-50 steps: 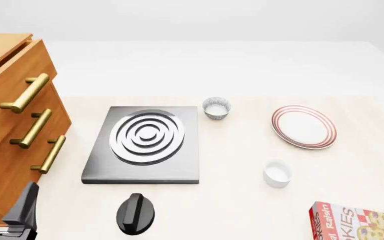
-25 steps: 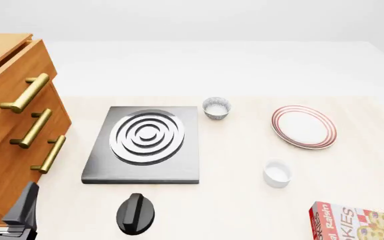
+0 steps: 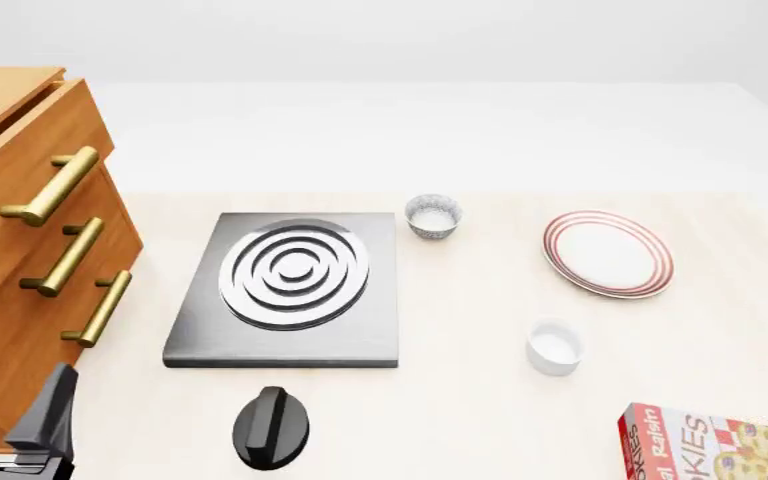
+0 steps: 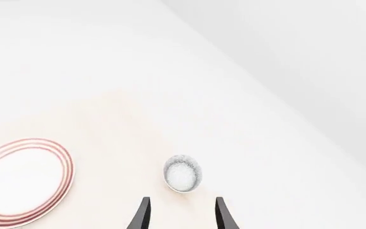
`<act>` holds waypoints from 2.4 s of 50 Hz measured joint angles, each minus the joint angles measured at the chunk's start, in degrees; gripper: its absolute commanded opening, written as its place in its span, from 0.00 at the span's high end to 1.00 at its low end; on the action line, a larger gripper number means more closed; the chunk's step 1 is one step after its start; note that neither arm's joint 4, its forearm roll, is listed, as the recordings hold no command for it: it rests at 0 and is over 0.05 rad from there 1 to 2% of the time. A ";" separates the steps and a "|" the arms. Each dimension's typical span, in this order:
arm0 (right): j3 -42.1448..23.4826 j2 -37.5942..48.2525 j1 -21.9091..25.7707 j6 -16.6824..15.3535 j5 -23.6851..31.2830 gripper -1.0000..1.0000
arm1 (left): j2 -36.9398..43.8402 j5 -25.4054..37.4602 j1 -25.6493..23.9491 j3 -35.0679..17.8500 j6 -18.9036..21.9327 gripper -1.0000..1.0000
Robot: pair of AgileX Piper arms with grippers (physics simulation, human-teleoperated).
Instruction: Pick the akita bowl next to the cookies box and place it on the plate.
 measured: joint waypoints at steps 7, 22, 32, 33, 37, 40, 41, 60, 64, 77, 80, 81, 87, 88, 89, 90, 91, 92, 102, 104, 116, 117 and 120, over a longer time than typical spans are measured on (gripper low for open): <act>-2.65 4.21 -2.08 0.25 0.18 0.00 | 0.00 0.00 0.00 0.00 0.00 0.00; -10.05 14.33 -6.40 0.14 2.02 0.00 | 0.00 0.00 0.00 0.00 0.00 0.00; -14.08 20.91 -8.61 -0.29 2.93 0.00 | 0.00 0.00 0.00 0.00 0.00 0.00; -14.43 21.50 -8.81 -0.41 2.98 0.00 | 0.00 0.00 0.00 0.00 0.00 0.00; -15.79 23.77 -9.45 -0.62 3.21 0.00 | 0.00 0.00 0.00 0.00 0.00 0.00; -16.74 25.33 -9.78 -0.68 3.36 0.00 | 0.00 0.00 0.00 0.00 0.00 0.00; -17.03 25.80 -9.87 -0.71 3.40 0.00 | 0.00 0.00 0.00 0.00 0.00 0.00; -22.13 33.47 -9.91 -0.70 4.28 0.00 | 0.00 0.00 0.00 0.00 0.00 0.00; -23.09 35.08 -9.74 -0.65 4.29 0.00 | 0.00 0.00 0.00 0.00 0.00 0.00; -26.05 40.04 -9.13 -0.68 4.14 0.00 | 0.00 0.00 0.00 0.00 0.00 0.00; -26.80 41.20 -9.05 -0.71 4.09 0.00 | 0.00 0.00 0.00 0.00 0.00 0.00; -27.04 41.60 -9.02 -0.73 4.06 0.00 | 0.00 0.00 0.00 0.00 0.00 0.00; -28.42 43.97 -8.93 -0.91 3.85 0.00 | 0.00 0.00 0.00 0.00 0.00 0.00; -28.64 44.34 -8.91 -0.96 3.82 0.00 | 0.00 0.00 0.00 0.00 0.00 0.00; -28.87 44.72 -8.89 -1.00 3.78 0.00 | 0.00 0.00 0.00 0.00 0.00 0.00; -29.09 45.11 -8.88 -1.04 3.74 0.00 | 0.00 0.00 0.00 0.00 0.00 0.00; -29.31 45.50 -8.86 -1.09 3.69 0.00 | 0.00 0.00 0.00 0.00 0.00 0.00; -29.51 45.88 -8.84 -1.15 3.63 0.00 | 0.00 0.00 0.00 0.00 0.00 0.00; -30.90 49.61 -8.65 -1.78 2.57 0.00 | 0.00 0.00 0.00 0.00 0.00 0.00; -31.08 50.41 -8.61 -1.92 2.24 0.00 | 0.00 0.00 0.00 0.00 0.00 0.00; -31.39 55.28 -8.26 -2.95 -0.18 0.00 | 0.00 0.00 0.00 0.00 0.00 0.00; -31.37 55.62 -8.22 -3.02 -0.36 0.00 | 0.00 0.00 0.00 0.00 0.00 0.00; -31.33 56.60 -8.10 -3.22 -0.89 0.00 | 0.00 0.00 0.00 0.00 0.00 0.00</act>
